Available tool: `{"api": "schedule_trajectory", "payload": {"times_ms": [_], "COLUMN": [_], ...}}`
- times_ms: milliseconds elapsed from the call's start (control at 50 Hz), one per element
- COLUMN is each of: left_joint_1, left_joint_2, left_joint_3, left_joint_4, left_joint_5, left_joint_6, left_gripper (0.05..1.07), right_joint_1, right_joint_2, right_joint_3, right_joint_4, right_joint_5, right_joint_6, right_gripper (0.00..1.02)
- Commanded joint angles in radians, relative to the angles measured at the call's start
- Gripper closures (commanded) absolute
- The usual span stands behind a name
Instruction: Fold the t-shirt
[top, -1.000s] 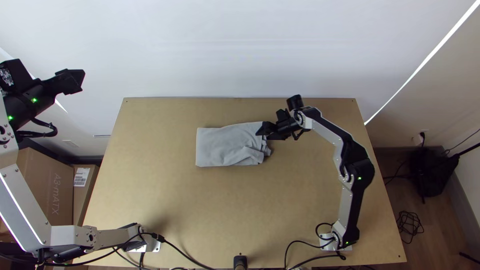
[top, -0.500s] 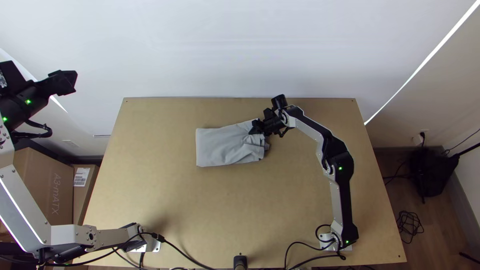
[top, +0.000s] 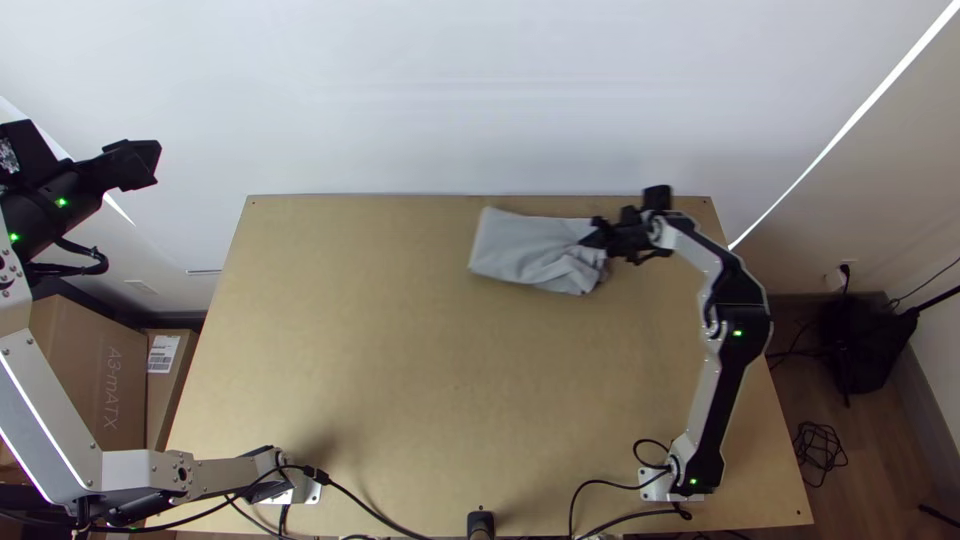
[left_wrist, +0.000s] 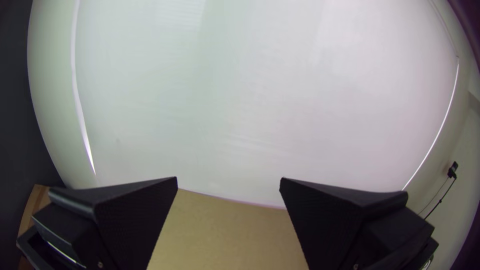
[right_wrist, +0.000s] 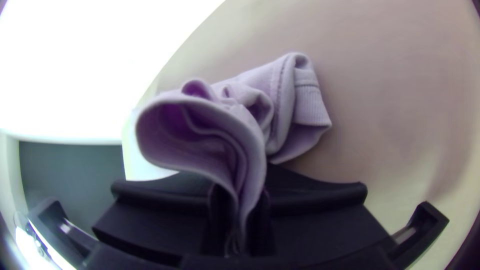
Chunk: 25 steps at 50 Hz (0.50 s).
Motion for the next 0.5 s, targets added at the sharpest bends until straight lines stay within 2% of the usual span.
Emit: {"api": "schedule_trajectory", "payload": {"times_ms": [0, 200, 300, 320, 420, 480], "left_joint_1": [-0.011, -0.012, -0.014, -0.014, -0.014, -0.014], "left_joint_2": [0.003, 0.005, 0.006, 0.006, 0.006, 0.008], "left_joint_3": [0.025, 0.027, 0.019, 0.016, 0.005, 0.002], "left_joint_4": [0.011, 0.031, 0.031, 0.031, 0.029, 0.031], "left_joint_5": [0.012, 0.02, 0.031, 0.031, 0.038, 0.042], "left_joint_6": [0.004, 0.004, -0.004, -0.004, -0.005, -0.004], "left_gripper": [0.09, 0.09, 0.09, 0.09, 0.09, 0.09], "right_joint_1": [-0.115, -0.311, -0.38, -0.392, -0.443, -0.466], "right_joint_2": [-0.057, -0.067, -0.067, -0.068, -0.068, -0.067], "right_joint_3": [-0.033, -0.035, -0.038, -0.039, -0.027, -0.016], "right_joint_4": [0.009, 0.011, 0.011, 0.011, 0.017, 0.029], "right_joint_5": [0.029, 0.054, 0.055, 0.055, 0.08, 0.103], "right_joint_6": [0.024, 0.028, 0.028, 0.025, 0.014, 0.008], "right_gripper": [1.0, 1.0, 0.98, 0.92, 0.51, 0.35]}}
